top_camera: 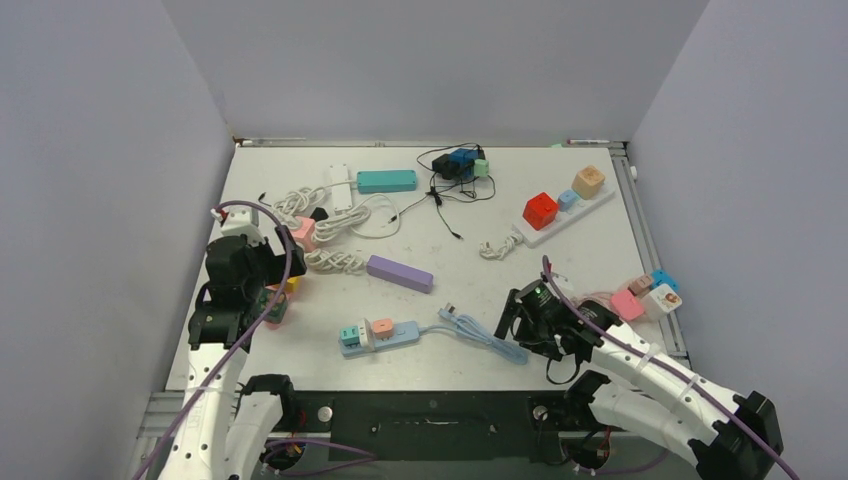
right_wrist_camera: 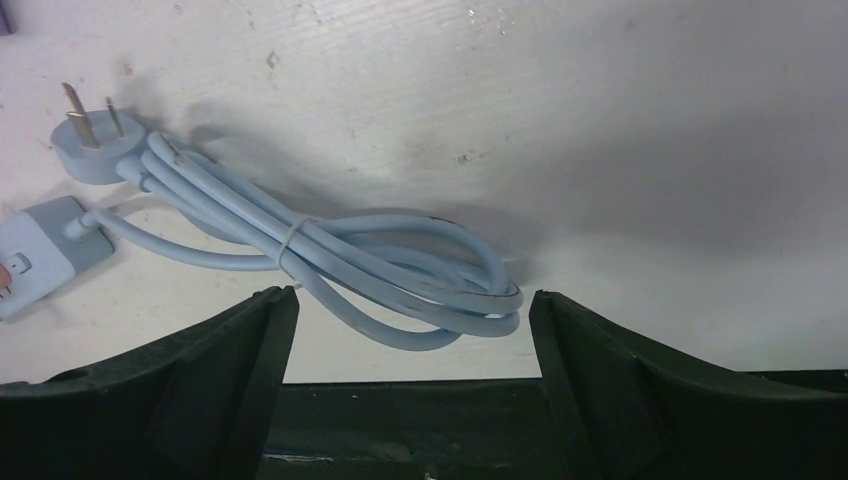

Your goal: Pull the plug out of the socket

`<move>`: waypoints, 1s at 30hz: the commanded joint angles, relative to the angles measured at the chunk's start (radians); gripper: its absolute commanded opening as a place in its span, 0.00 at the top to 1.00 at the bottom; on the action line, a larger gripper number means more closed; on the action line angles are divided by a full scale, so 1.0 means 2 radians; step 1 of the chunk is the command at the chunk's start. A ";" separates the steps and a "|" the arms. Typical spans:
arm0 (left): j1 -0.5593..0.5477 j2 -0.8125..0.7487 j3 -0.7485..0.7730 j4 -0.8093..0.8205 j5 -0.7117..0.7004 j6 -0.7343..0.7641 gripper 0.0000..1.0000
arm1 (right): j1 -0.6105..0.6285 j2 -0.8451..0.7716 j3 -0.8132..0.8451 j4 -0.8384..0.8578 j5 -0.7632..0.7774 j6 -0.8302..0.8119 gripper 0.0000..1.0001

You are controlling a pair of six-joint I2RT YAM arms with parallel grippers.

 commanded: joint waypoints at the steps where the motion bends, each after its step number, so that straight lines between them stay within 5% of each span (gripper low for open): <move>1: -0.016 0.000 0.009 0.014 0.004 0.003 0.04 | 0.003 -0.008 -0.022 -0.002 -0.008 0.039 0.10; 12: -0.016 0.009 0.011 0.013 -0.001 0.004 0.04 | 0.006 0.023 -0.063 0.142 0.003 0.050 0.02; 20: -0.016 0.014 0.011 0.013 0.000 0.004 0.04 | 0.006 0.048 -0.076 0.254 0.053 0.044 0.42; 24: -0.016 0.012 0.010 0.014 -0.001 0.005 0.04 | 0.006 0.084 -0.056 0.288 0.083 0.003 0.44; 30: -0.016 0.008 0.008 0.014 -0.003 0.005 0.04 | 0.006 0.120 0.021 0.227 0.137 -0.075 0.39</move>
